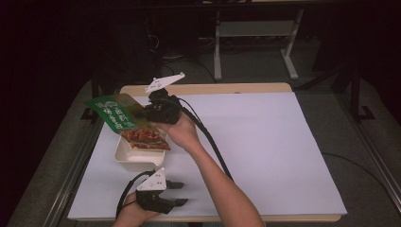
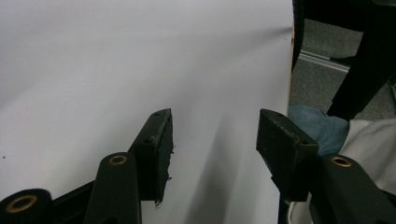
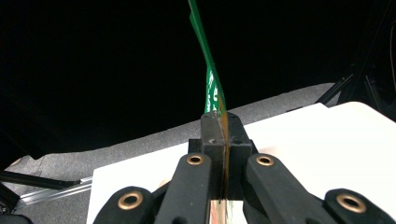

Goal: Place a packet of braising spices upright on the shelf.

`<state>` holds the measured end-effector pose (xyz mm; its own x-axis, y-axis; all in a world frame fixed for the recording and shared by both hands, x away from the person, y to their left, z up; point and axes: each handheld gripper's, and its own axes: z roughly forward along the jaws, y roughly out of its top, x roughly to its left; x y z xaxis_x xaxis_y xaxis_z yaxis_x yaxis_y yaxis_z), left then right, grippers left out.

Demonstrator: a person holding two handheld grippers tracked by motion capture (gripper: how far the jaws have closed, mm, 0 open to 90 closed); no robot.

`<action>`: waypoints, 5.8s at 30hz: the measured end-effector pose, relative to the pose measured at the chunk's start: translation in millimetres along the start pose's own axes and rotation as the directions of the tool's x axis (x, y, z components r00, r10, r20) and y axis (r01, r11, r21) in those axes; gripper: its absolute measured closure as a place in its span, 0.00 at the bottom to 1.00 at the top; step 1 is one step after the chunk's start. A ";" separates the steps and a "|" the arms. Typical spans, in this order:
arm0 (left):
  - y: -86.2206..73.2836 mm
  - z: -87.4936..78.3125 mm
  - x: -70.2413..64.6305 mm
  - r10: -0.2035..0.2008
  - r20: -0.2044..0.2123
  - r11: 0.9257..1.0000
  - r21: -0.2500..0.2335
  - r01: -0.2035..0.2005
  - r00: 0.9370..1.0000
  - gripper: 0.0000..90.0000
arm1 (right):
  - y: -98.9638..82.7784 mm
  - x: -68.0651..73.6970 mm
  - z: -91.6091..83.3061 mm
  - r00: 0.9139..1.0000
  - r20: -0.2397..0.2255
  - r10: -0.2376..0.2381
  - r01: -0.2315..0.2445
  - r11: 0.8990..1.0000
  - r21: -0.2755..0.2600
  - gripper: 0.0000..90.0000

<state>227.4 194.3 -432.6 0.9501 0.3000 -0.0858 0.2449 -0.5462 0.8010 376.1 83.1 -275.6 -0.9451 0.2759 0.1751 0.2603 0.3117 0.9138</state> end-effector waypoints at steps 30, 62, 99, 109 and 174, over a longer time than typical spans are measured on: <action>1.9 3.5 -4.2 0.030 0.011 0.999 0.012 -0.031 0.999 0.50 | -48.6 -18.9 17.9 0.991 0.130 0.016 -0.029 0.995 0.098 0.96; 4.3 7.3 -9.4 0.051 0.012 0.998 0.025 -0.051 0.999 0.44 | -71.4 -4.8 18.1 0.991 0.080 0.108 -0.104 0.993 -0.057 1.00; 4.9 9.8 -10.4 0.050 0.016 0.998 0.024 -0.051 0.999 0.40 | -100.1 -13.4 16.3 0.996 0.026 0.080 -0.081 0.996 0.029 0.98; 5.3 10.2 -11.2 0.048 0.016 0.999 0.023 -0.049 0.999 0.40 | -103.3 -7.3 19.5 0.999 -0.013 0.037 -0.036 0.999 0.037 0.99; 5.0 8.1 -7.6 0.042 0.015 0.999 0.013 -0.042 0.999 0.38 | -122.4 -11.0 32.7 0.995 0.000 -0.102 0.102 0.993 0.066 0.92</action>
<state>223.0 182.9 -432.7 0.9623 0.2652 -0.0612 0.2074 -0.5687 0.7960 361.1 71.6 -401.4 -0.9668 0.2423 0.0810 0.1750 0.3975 0.9007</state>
